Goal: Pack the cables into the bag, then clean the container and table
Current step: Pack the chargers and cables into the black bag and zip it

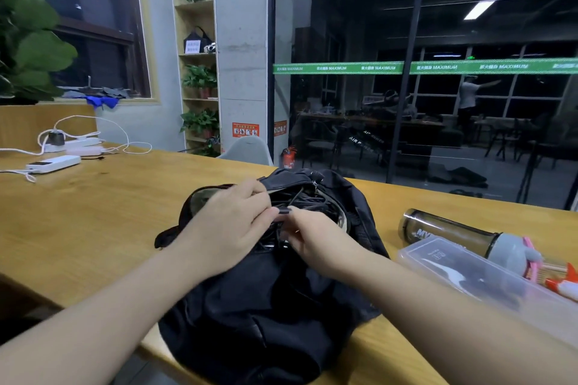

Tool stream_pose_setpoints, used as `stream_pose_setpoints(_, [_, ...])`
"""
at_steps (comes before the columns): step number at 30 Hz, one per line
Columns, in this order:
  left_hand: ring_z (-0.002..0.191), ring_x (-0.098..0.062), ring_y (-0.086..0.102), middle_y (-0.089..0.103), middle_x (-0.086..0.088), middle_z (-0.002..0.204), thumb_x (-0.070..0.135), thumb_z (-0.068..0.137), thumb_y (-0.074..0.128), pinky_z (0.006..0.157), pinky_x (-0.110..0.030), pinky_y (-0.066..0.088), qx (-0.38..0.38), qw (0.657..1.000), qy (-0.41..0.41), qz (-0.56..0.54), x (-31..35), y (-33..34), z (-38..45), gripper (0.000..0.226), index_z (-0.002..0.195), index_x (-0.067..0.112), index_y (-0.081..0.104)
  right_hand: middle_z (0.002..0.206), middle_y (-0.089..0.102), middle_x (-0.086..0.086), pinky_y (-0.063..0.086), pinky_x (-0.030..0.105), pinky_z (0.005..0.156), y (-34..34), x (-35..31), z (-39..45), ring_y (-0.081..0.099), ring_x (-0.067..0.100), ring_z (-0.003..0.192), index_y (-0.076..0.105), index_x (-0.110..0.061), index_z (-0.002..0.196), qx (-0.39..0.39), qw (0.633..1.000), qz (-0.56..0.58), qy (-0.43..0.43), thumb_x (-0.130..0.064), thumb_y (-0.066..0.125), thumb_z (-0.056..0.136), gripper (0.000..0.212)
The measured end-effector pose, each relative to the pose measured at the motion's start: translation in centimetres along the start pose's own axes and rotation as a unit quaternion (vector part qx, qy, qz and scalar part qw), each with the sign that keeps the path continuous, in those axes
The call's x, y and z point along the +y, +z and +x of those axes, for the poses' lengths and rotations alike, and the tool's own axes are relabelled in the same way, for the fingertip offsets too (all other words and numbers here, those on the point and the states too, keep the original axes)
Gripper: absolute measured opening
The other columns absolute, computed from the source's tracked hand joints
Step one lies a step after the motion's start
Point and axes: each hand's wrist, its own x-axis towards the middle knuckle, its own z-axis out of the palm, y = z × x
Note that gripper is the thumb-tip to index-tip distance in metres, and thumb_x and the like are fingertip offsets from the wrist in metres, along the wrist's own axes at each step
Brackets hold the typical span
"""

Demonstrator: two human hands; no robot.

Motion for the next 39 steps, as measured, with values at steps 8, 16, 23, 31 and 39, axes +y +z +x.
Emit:
stream_pose_setpoints(8, [0.081, -0.024, 0.049, 0.047, 0.005, 0.076, 0.043, 0.098, 0.026, 0.078, -0.042, 0.040, -0.197, 0.974, -0.106, -0.040, 1.0, 4.0, -0.2, 0.022, 0.086, 0.025, 0.033, 0.092, 0.062, -0.009, 0.043, 0.016, 0.078, -1.1, 2.3, -1.5, 0.058, 0.011, 0.091, 0.037, -0.013, 0.111, -0.029, 0.991, 0.101, 0.081, -0.004, 0.045, 0.092, 0.023])
stream_pose_setpoints(16, [0.092, -0.017, 0.042, 0.046, 0.008, 0.078, 0.040, 0.100, 0.018, 0.091, -0.039, 0.031, -0.292, 0.951, -0.100, 0.015, 1.1, 5.3, 0.5, 0.026, 0.089, 0.026, 0.037, 0.095, 0.061, -0.006, 0.044, 0.024, 0.082, -2.3, 3.7, -3.0, 0.055, 0.009, 0.089, 0.061, -0.014, 0.090, -0.104, 0.994, -0.021, 0.020, -0.021, 0.056, 0.088, 0.009])
stream_pose_setpoints(23, [0.089, -0.018, 0.045, 0.053, 0.008, 0.082, 0.045, 0.095, 0.034, 0.090, -0.035, 0.033, -0.281, 0.952, -0.120, -0.028, -0.7, 6.8, 0.2, 0.017, 0.082, 0.033, 0.030, 0.109, 0.060, -0.005, 0.041, 0.024, 0.090, -2.3, 5.6, -3.7, 0.047, 0.012, 0.106, 0.068, -0.019, 0.103, -0.141, 0.981, -0.131, 0.006, -0.031, 0.061, 0.088, 0.021])
stream_pose_setpoints(31, [0.088, -0.012, 0.053, 0.051, 0.015, 0.081, 0.044, 0.092, 0.046, 0.084, -0.028, 0.041, -0.266, 0.961, -0.069, 0.035, -0.1, 5.5, 0.6, 0.039, 0.128, 0.052, 0.034, 0.115, 0.049, -0.001, 0.047, 0.039, 0.081, -2.7, 5.5, -3.9, 0.056, 0.026, 0.099, 0.050, -0.021, 0.112, -0.157, 0.968, -0.169, 0.101, -0.011, 0.041, 0.094, 0.022])
stream_pose_setpoints(39, [0.086, -0.015, 0.058, 0.062, 0.014, 0.083, 0.037, 0.091, 0.047, 0.057, -0.024, 0.034, -0.337, 0.933, -0.101, 0.068, 0.4, 3.5, 1.5, 0.036, 0.116, 0.063, 0.047, 0.092, 0.037, -0.009, 0.032, 0.032, 0.066, -4.1, 3.3, -4.2, 0.036, 0.015, 0.072, 0.036, -0.025, 0.100, -0.035, 0.992, -0.068, 0.099, -0.004, 0.032, 0.095, 0.022])
